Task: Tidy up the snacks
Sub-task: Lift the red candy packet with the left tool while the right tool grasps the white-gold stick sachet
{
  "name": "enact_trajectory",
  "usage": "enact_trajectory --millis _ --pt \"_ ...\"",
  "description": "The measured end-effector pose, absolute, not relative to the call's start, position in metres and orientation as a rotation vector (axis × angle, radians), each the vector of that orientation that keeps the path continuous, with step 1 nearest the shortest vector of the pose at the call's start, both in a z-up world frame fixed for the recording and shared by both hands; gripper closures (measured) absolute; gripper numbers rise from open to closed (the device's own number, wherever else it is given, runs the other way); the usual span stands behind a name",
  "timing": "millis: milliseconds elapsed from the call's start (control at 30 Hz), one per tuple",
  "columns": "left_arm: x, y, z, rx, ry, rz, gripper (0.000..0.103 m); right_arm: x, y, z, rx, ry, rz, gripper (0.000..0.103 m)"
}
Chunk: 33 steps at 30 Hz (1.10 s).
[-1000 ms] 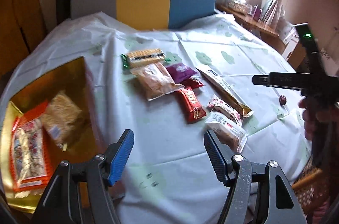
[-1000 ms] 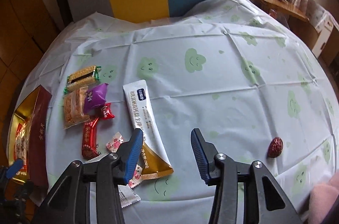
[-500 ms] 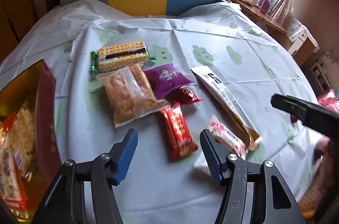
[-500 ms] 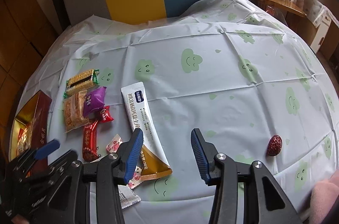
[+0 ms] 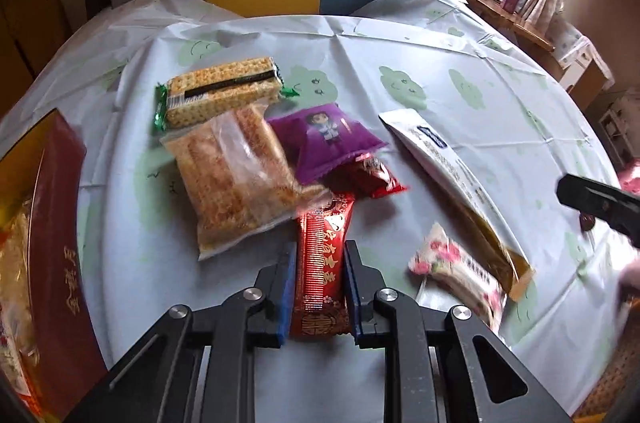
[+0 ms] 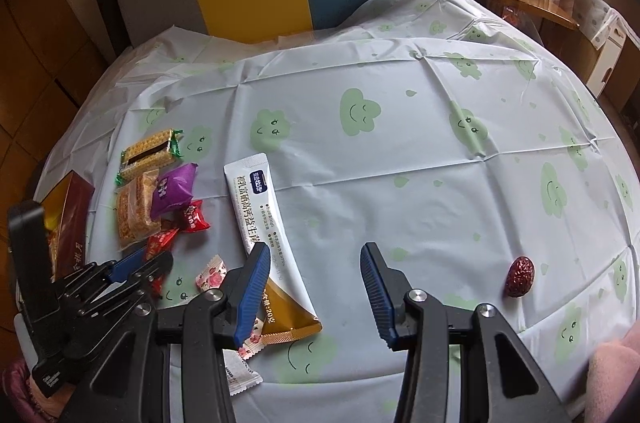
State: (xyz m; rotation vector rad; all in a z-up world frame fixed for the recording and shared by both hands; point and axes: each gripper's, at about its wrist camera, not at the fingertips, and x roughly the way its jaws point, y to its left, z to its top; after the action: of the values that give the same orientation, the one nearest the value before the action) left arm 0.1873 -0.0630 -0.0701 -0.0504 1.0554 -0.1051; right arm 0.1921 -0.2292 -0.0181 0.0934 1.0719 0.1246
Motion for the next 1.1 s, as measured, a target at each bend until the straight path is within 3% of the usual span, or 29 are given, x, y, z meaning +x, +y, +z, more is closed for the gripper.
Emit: enact_trajectory --millis 433,1100 --pt "0.114 -0.05 -0.072 -0.031 0.985 -0.123 0.079 0.194 -0.226 -0.028 0.058 1.109 0.111 0.055" --pt "0.097 -0.049 -0.077 0.004 0.9 -0.136 0.079 0.2 -0.203 -0.039 0.106 1.157 0.254 0.055"
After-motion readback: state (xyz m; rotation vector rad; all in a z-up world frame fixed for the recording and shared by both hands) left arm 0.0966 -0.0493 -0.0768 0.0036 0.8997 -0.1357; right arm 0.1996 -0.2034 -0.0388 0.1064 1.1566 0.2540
